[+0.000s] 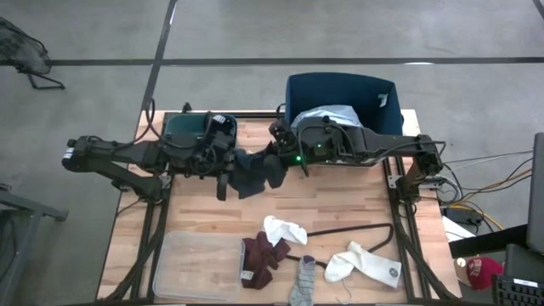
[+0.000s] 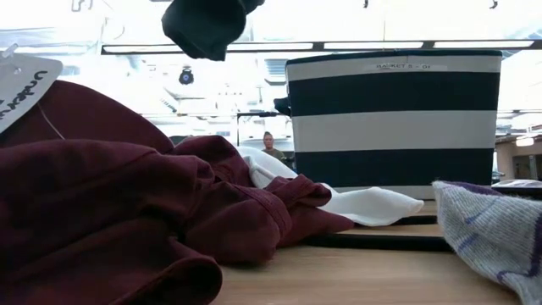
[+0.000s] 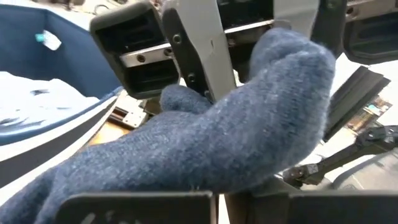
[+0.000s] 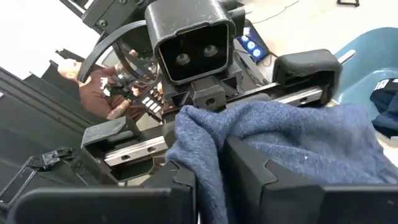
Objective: Pick & Place Cloths
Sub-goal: Put the dark blue pants into the green bin
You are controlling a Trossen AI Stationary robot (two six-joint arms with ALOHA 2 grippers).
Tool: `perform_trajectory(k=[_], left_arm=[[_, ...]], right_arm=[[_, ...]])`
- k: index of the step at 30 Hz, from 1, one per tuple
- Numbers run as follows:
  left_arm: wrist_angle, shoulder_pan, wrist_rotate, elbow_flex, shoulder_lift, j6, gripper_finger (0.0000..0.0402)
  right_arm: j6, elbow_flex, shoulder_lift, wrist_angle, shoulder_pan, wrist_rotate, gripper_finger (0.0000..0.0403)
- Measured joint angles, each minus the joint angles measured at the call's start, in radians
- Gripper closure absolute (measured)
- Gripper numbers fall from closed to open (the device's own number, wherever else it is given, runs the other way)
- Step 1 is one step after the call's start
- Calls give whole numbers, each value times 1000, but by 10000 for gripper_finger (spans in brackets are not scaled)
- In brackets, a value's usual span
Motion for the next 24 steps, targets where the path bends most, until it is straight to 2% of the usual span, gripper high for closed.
perform_trajectory(k=[10, 15, 24], left_arm=[[-103, -1, -129, 0, -66, -3, 398], [-170, -1, -214, 0, -109, -12, 398], [-282, 1, -357, 0, -183, -29, 398]], right_arm=[[-15, 11, 0, 3, -4, 7, 254], [-40, 11, -2, 31, -2, 46, 215], [-94, 11, -28, 108, 0, 49, 173]])
